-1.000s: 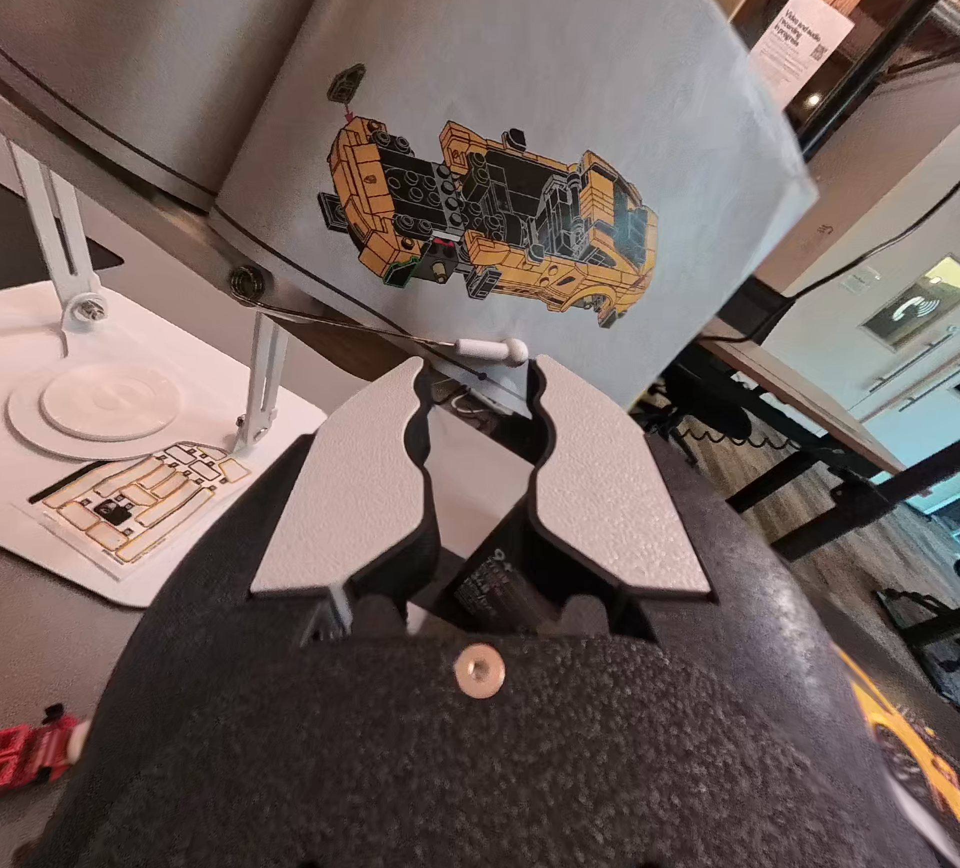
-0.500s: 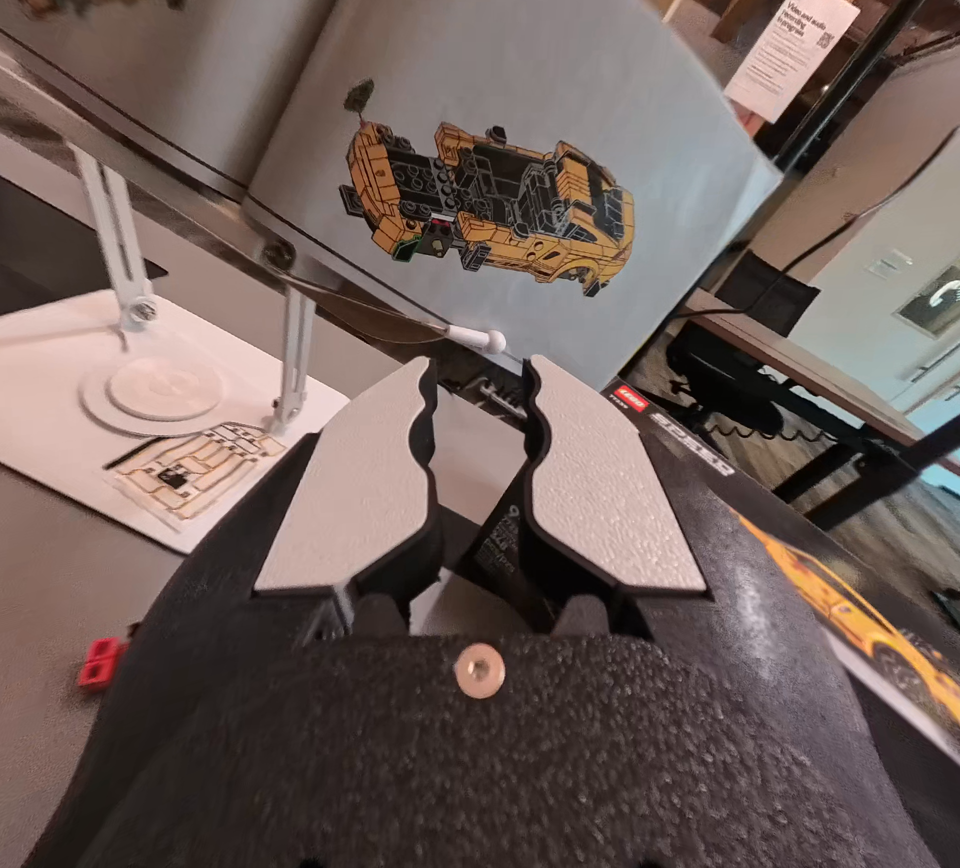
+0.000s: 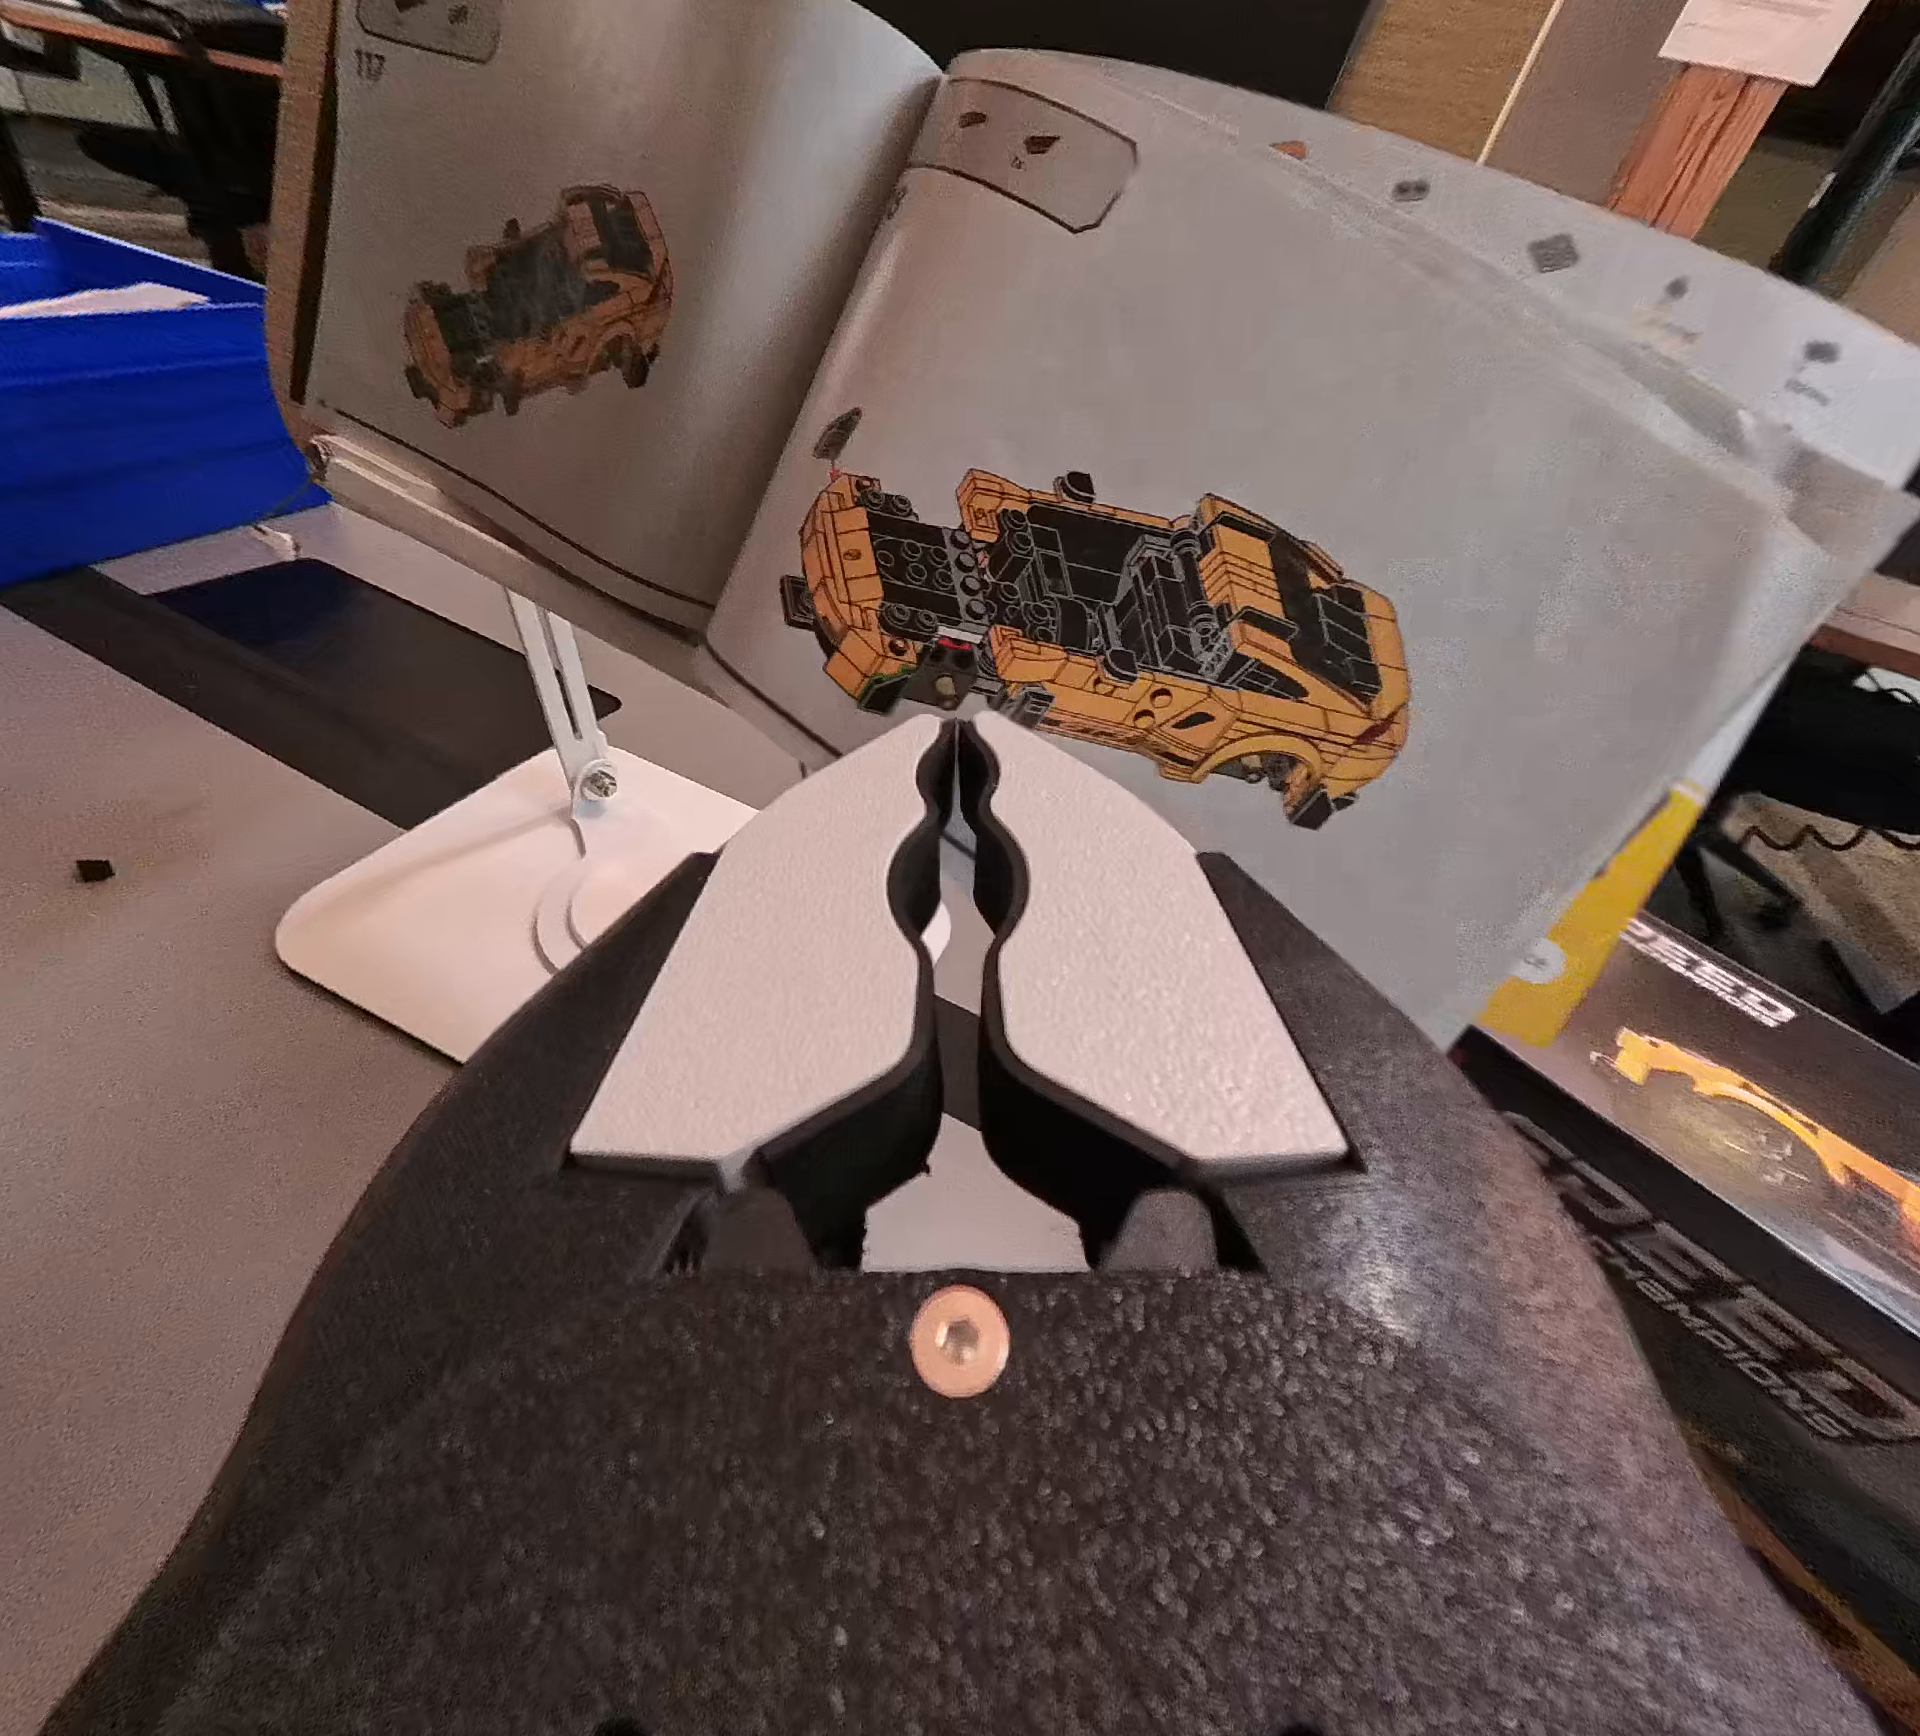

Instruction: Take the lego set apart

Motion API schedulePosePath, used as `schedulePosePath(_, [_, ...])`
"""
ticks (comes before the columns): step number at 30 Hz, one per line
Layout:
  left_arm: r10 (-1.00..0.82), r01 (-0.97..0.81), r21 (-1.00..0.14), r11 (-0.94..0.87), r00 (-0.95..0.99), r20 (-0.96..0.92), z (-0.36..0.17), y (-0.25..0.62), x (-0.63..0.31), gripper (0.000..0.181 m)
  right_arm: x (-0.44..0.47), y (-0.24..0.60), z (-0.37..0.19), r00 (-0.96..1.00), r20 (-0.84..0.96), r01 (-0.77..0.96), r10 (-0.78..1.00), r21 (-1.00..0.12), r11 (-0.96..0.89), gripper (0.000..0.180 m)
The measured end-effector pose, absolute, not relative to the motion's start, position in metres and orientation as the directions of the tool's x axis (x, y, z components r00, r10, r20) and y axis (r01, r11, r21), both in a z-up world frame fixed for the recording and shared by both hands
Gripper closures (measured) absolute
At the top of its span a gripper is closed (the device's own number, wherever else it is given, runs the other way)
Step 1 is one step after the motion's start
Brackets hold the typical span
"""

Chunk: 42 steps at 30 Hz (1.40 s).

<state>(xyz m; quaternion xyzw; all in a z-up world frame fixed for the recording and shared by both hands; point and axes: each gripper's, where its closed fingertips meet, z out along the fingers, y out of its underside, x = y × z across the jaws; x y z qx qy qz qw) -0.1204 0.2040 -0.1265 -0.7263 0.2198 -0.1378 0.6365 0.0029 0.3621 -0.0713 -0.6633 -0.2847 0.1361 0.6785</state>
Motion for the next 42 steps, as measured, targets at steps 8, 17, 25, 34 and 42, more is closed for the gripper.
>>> schedulePosePath(8, [-0.506, -0.137, -0.984, -0.117, 0.860, -0.059, -0.135, 0.206, -0.121, 0.181, -0.002, 0.350, -0.070, 0.787, 0.240, 0.204, 0.568, -0.971, 0.128, 0.178])
schedulePosePath(17, [-0.513, -0.141, -0.983, -0.119, 0.856, -0.061, -0.136, 0.205, -0.119, 0.181, -0.001, 0.342, -0.093, 0.790, 0.099, 0.116, 0.605, -0.993, 0.010, 0.168])
schedulePosePath(25, [-0.511, -0.142, -0.984, -0.107, 0.857, -0.068, -0.133, 0.204, -0.119, 0.181, 0.017, 0.297, -0.081, 0.734, 0.148, 0.160, 0.663, -0.986, 0.043, 0.166])
schedulePosePath(34, [-0.541, -0.159, -0.981, -0.115, 0.838, -0.072, -0.137, 0.201, -0.110, 0.181, 0.100, 0.213, -0.111, 0.566, 0.275, 0.424, 0.777, -0.906, 0.012, 0.167])
schedulePosePath(42, [-0.533, -0.169, -0.984, -0.046, 0.838, -0.119, -0.107, 0.186, -0.111, 0.180, 0.170, 0.159, -0.124, 0.591, 0.215, 0.403, 0.778, -0.913, -0.054, 0.167])
